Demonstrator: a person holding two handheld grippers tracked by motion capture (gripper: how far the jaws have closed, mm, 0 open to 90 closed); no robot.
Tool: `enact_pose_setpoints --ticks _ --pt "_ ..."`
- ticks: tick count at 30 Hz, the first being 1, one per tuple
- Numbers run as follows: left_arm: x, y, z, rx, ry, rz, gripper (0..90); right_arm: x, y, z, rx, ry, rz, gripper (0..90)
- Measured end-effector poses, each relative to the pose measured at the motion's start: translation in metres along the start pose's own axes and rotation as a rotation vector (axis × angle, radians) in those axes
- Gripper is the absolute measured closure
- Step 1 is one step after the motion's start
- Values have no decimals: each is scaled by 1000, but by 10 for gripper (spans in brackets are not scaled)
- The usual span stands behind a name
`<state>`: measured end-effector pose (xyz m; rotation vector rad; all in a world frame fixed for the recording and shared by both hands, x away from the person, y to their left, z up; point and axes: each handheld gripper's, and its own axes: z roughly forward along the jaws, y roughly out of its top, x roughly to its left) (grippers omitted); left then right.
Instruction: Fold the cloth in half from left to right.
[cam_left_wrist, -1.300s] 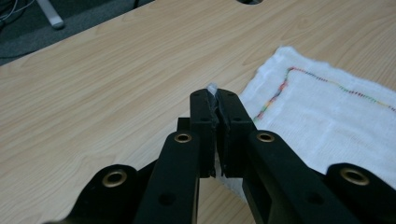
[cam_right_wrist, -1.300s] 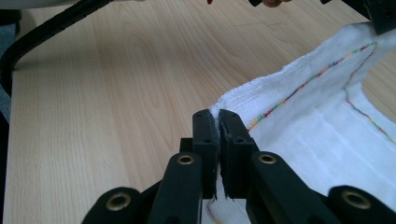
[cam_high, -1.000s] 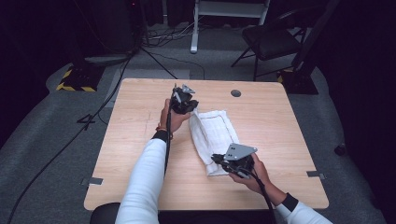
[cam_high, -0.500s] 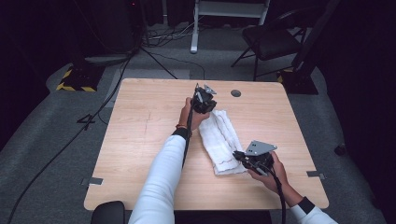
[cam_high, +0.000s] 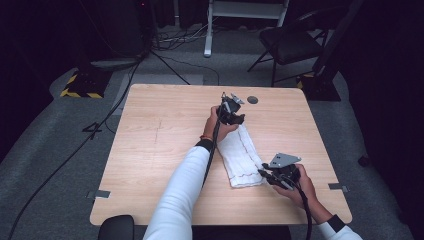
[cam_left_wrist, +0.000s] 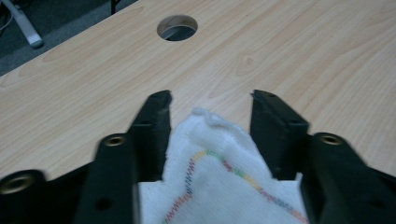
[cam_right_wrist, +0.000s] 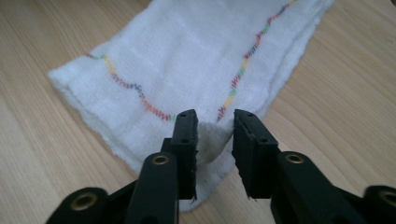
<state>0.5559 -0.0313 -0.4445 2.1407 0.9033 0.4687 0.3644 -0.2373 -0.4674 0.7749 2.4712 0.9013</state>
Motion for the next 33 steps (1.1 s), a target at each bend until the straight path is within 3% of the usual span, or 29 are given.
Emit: enact_pose_setpoints --ticks 5,12,16,19,24,28,33 --pt "-11 -13 -26 33 -63 65 306 -13 -9 -6 0 -12 56 588" --pt "-32 -57 -75 30 -164 154 267 -28 -15 -16 -50 -20 108 481" --pt "-49 -82 -89 53 -211 200 267 -33 -15 -11 -44 -34 110 472" --pt "-63 -99 -94 53 -252 216 270 -34 -16 -4 -24 -41 100 461" --pt "-79 -113 -88 105 -291 234 269 -35 -13 -1 -41 -21 79 448" --pt "-84 -116 -82 136 -272 260 271 -34 -13 1 -57 10 70 437" --pt "-85 -123 -80 151 -273 262 273 -32 -15 6 -24 53 45 416"
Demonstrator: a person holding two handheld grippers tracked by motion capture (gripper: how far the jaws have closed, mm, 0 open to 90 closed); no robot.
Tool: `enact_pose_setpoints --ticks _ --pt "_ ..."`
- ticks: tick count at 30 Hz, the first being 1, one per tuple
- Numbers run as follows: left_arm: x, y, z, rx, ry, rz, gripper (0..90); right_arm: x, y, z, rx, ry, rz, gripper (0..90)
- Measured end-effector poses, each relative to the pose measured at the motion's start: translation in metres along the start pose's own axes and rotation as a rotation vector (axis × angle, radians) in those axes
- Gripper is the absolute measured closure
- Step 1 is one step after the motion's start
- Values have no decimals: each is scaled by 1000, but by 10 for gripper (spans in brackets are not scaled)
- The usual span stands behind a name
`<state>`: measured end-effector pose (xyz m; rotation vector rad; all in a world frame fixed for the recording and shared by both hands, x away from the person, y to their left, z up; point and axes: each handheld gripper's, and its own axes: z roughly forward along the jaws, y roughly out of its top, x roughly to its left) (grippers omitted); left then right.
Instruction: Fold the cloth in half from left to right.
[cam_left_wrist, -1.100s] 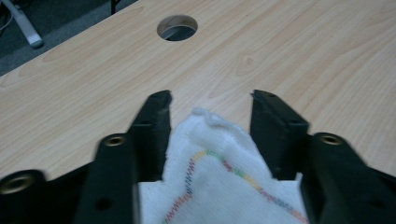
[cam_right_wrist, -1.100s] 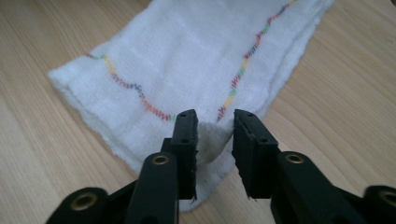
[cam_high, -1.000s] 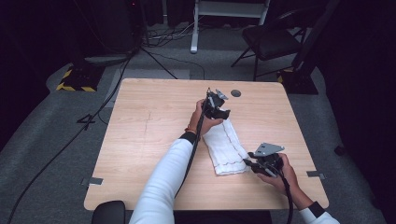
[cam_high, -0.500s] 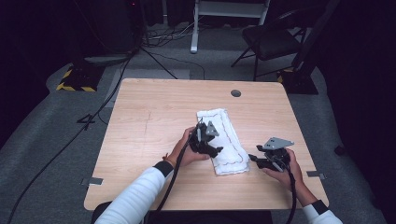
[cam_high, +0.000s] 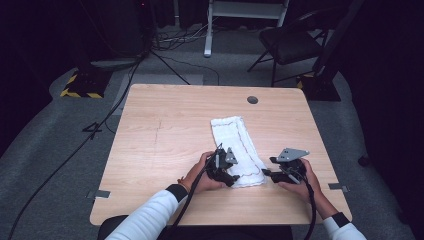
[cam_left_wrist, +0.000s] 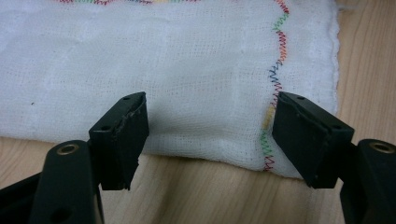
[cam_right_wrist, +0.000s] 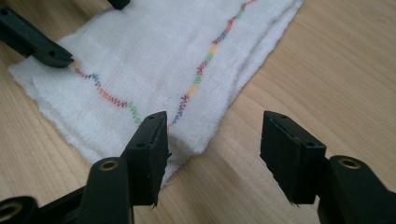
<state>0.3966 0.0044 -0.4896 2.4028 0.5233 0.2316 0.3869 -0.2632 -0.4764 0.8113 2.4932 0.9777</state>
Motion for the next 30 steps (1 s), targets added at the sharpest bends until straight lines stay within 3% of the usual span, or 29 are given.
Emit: enact_pose_setpoints --ticks 6,11,17,21,24,27,29,30 --pt "0 -8 -5 2 -3 -26 275 9 -5 8 63 51 -33 412" --pt "-2 -16 -12 13 -12 -41 280 17 -6 8 62 83 14 420" --pt "-7 -30 -23 19 -19 -49 276 37 -6 6 65 114 -11 423" --pt "-11 -41 -31 -5 -13 -38 275 47 -5 4 72 139 -21 391" --pt "-13 -46 -38 -25 -4 -32 271 47 -2 -3 33 145 -12 395" --pt "-11 -46 -49 -43 -11 -22 255 40 5 -12 -18 117 -1 393" --pt "-5 -42 -57 -51 21 -5 255 31 13 -18 -49 67 -6 390" --pt "0 -40 -60 -68 24 -25 254 26 17 -20 -69 48 2 386"
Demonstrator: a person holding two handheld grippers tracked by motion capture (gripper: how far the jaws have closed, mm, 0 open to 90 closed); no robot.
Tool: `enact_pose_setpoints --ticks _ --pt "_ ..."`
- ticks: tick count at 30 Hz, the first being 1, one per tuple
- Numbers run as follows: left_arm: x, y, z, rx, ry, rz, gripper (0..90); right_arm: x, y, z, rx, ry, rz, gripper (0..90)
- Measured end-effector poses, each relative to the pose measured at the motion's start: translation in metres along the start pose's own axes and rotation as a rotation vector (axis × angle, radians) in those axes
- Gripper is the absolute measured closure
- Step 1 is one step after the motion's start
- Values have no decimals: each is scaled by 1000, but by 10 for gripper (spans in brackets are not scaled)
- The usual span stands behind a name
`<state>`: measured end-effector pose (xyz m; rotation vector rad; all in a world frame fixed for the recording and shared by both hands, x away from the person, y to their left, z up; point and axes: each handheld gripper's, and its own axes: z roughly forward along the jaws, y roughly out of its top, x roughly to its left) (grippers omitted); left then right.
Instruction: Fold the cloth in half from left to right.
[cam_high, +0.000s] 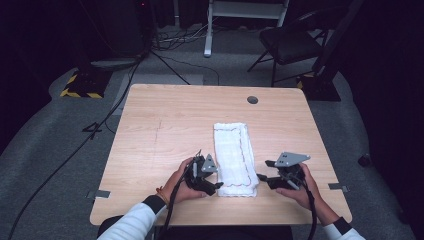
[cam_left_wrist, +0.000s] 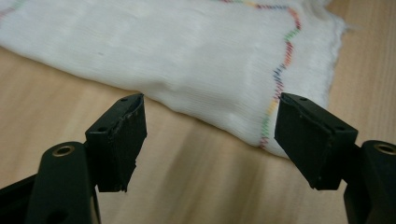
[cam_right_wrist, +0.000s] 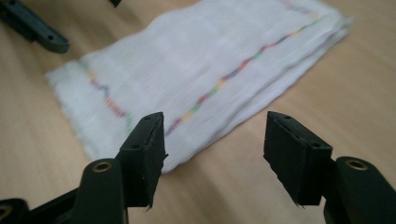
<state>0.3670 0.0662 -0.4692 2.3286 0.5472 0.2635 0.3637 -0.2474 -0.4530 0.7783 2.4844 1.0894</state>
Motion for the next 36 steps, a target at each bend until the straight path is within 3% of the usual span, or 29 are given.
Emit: enact_pose_setpoints --ticks 4,7,9,15,17,23,27,29,36 --pt "25 11 -6 -31 10 -68 227 -22 16 4 -19 -47 19 368" --pt "42 19 -5 -35 50 -79 228 -36 25 14 -15 -67 29 369" --pt "51 22 -2 -49 55 -97 234 -46 32 24 -13 -81 36 373" --pt "80 36 14 -30 111 -125 240 -70 51 47 2 -109 61 392" --pt "89 38 19 -38 116 -150 240 -75 58 54 12 -113 64 392" --pt "112 44 42 9 167 -178 242 -83 73 77 13 -103 95 405" --pt "128 46 55 5 186 -262 246 -87 79 100 54 -123 86 412" --pt "135 47 61 -5 191 -284 248 -90 81 110 70 -127 97 413" --pt "144 47 81 16 199 -312 243 -107 81 134 115 -135 149 419"
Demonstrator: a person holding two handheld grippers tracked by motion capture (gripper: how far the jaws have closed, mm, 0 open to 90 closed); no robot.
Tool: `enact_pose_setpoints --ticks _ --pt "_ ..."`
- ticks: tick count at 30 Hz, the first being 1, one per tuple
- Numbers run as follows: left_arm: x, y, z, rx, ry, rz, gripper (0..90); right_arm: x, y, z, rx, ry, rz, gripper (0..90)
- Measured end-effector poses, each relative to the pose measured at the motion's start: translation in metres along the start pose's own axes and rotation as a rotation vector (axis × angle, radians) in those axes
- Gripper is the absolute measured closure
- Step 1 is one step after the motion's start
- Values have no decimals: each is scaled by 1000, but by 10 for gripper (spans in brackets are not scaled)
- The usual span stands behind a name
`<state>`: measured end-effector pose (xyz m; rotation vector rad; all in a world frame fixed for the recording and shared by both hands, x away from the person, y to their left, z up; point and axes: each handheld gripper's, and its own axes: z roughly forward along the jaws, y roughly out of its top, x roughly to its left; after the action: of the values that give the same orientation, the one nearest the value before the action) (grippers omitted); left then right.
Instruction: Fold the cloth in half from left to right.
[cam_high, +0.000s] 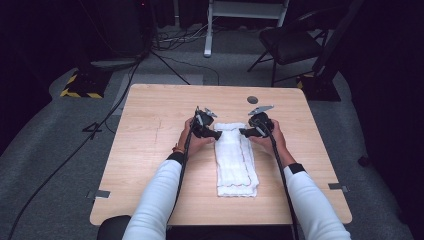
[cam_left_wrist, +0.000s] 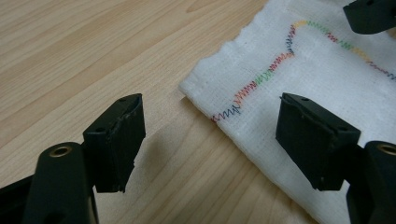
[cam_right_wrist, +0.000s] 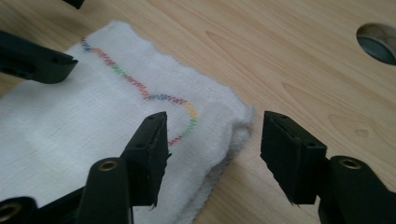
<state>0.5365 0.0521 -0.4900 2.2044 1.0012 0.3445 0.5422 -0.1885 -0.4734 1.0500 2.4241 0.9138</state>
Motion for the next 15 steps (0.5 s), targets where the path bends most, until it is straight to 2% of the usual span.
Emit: enact_pose_setpoints --ticks 2,7,9,12,15 --pt "0 0 3 5 0 -3 242 -6 -1 6 9 7 33 418" --pt "2 1 8 26 -11 -22 219 -11 -3 15 42 20 58 418" --pt "2 1 8 27 -17 -15 219 -13 -4 16 38 44 76 436" --pt "2 1 8 27 -28 -6 229 -15 -5 16 38 64 74 464" --pt "1 1 8 21 -51 12 295 -13 -3 16 40 100 48 580"
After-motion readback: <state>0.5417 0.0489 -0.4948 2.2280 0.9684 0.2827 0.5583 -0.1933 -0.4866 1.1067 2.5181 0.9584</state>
